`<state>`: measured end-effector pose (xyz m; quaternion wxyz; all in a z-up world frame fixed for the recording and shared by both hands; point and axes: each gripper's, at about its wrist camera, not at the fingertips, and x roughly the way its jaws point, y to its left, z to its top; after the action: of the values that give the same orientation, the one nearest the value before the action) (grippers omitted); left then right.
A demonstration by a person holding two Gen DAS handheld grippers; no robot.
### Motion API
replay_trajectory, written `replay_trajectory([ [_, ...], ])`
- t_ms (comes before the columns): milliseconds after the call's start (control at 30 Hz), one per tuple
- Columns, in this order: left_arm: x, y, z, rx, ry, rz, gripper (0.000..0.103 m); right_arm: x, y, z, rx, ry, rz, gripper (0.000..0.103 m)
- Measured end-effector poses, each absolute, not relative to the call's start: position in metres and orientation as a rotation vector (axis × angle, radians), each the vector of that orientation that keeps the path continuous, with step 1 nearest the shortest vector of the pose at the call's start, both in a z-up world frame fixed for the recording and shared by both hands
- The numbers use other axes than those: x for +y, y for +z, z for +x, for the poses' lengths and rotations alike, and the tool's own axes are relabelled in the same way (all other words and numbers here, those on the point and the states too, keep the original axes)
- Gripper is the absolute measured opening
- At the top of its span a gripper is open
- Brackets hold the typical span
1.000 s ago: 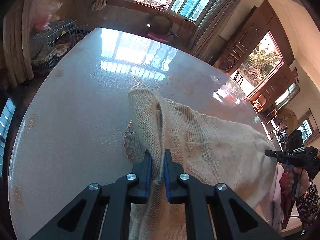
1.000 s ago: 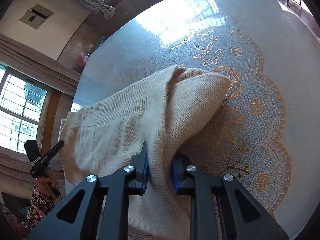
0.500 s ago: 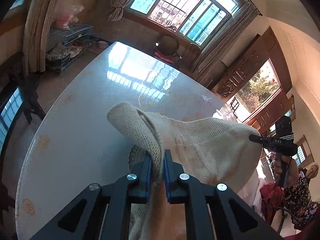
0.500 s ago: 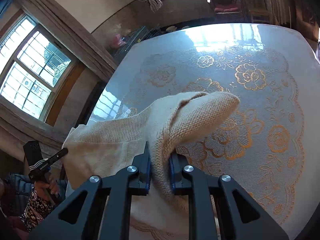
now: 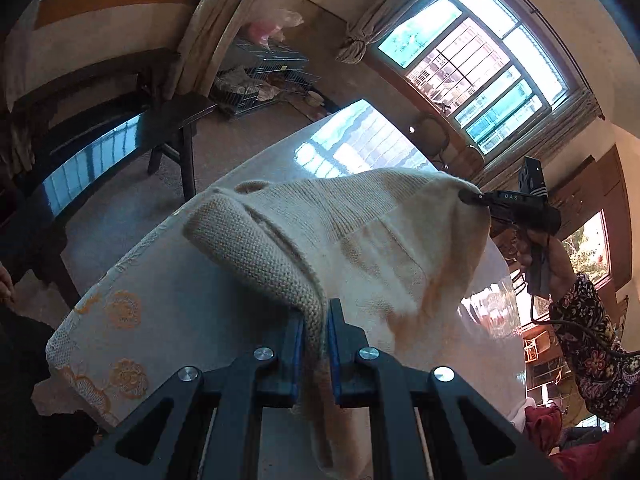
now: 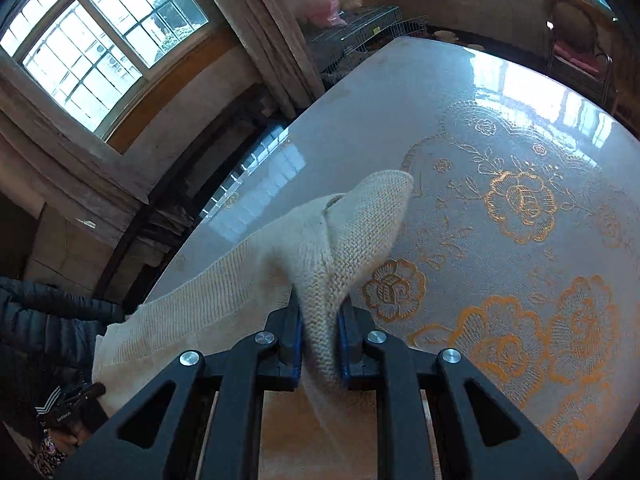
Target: Fold clothes
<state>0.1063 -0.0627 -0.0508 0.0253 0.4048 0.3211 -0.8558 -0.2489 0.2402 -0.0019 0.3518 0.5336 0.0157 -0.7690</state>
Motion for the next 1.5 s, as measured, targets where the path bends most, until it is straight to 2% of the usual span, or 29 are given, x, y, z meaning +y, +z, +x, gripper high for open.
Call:
replay_trajectory([
  [233,-0.054,-0.083,0.126,0.961,-2.543,1.32,0.011,0.196,-0.042,-0.287,0.171,-1.989,1.465,0.016],
  [333,-0.05,-0.087,0.128,0.92,-2.534,1.336,0.012,0.202,-0.061,-0.295,0.139,-2.007,1.508,0.02],
  [433,-0.047,-0.087,0.127,0.887,-2.521,1.365,0.015,0.209,-0.073,-0.305,0.07,-2.02,1.537,0.031],
  [500,-0.048,-0.087,0.129,0.889,-2.511,1.388,0.015,0.216,-0.077,-0.311,0.017,-2.025,1.545,0.049],
  [633,-0.048,-0.086,0.133,0.895,-2.513,1.431,0.016,0.245,-0.072,-0.325,-0.138,-2.057,1.569,0.06],
  [733,-0.051,-0.086,0.133,0.911,-2.503,1.465,0.018,0.267,-0.044,-0.323,-0.098,-2.203,1.489,0.062],
  [767,-0.052,-0.086,0.134,0.916,-2.497,1.473,0.018,0.273,-0.033,-0.321,-0.075,-2.254,1.46,0.065],
  [833,-0.053,-0.084,0.139,0.918,-2.475,1.479,0.019,0.28,-0.013,-0.31,-0.048,-2.276,1.41,0.074],
  [900,-0.052,-0.077,0.145,0.88,-2.431,1.477,0.02,0.279,0.004,-0.296,-0.015,-2.277,1.367,0.093],
  [967,-0.049,-0.069,0.153,0.8,-2.364,1.45,0.021,0.284,0.016,-0.273,0.058,-2.251,1.336,0.103],
  [1267,0.011,-0.001,0.153,0.587,-2.297,1.164,0.042,0.261,0.026,-0.132,0.375,-2.069,1.174,0.103],
  [1500,0.071,0.025,0.122,0.565,-2.256,1.114,0.044,0.259,0.024,-0.06,0.395,-2.008,1.172,0.103],
])
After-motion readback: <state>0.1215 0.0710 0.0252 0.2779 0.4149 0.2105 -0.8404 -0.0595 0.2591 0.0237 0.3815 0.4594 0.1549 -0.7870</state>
